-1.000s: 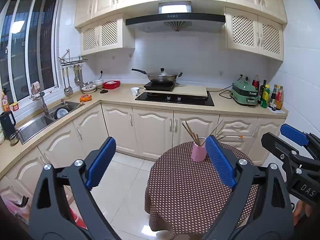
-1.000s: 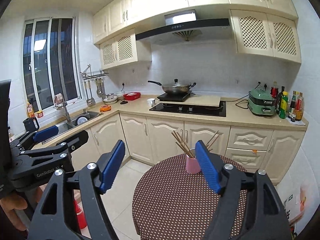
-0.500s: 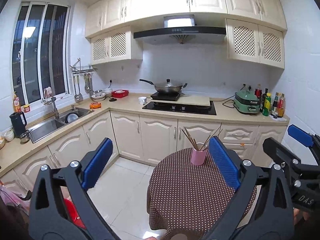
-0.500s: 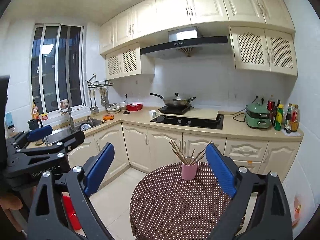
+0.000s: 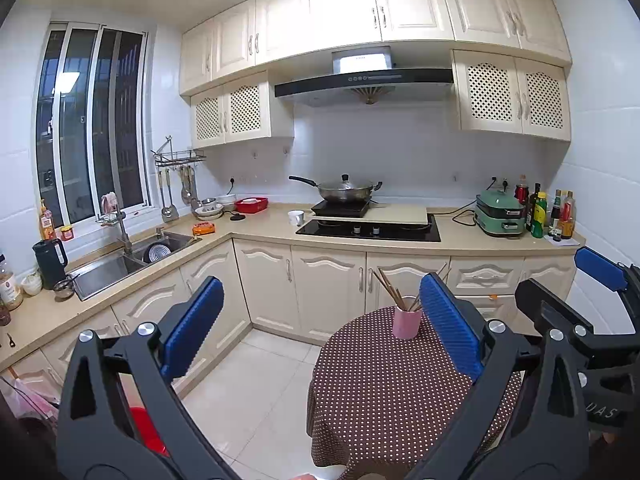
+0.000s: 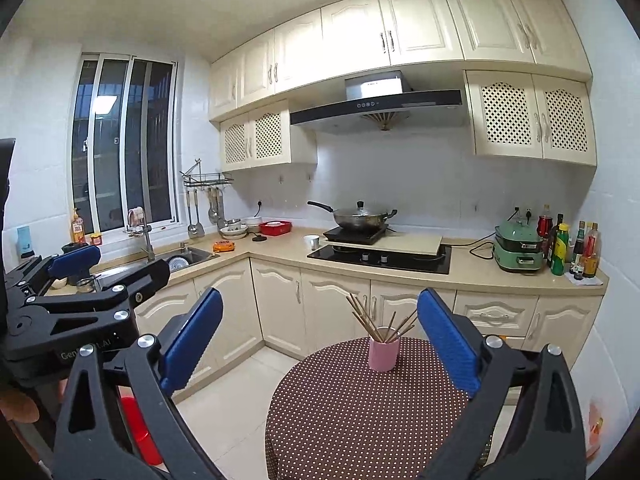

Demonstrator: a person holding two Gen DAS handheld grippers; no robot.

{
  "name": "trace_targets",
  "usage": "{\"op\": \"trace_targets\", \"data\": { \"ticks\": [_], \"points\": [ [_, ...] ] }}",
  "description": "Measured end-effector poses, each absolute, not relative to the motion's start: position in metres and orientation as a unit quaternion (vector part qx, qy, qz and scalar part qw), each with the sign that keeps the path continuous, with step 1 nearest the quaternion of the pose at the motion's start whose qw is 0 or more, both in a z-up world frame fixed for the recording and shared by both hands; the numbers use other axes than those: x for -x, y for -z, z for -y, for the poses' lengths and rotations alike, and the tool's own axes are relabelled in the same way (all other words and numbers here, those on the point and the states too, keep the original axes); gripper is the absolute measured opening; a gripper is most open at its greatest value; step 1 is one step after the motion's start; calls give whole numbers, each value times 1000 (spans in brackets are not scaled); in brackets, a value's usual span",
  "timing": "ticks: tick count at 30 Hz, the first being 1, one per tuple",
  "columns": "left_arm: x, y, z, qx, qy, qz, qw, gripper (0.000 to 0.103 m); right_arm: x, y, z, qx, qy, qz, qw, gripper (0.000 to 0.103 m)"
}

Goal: Organize utensils

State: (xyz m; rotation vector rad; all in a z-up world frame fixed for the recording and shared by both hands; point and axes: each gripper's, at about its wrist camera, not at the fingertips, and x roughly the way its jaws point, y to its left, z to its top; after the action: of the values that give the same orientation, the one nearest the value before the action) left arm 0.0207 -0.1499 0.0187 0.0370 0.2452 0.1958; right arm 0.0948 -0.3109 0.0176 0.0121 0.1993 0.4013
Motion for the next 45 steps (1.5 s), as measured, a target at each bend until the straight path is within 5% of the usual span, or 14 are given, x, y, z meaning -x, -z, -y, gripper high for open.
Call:
{"op": "trace_targets", "data": {
  "ticks": [45],
  "points": [
    [-8,-26,153,-27,-111,-102,988,97,-89,-25,316,-10,-207,-91,974,95]
  ]
}}
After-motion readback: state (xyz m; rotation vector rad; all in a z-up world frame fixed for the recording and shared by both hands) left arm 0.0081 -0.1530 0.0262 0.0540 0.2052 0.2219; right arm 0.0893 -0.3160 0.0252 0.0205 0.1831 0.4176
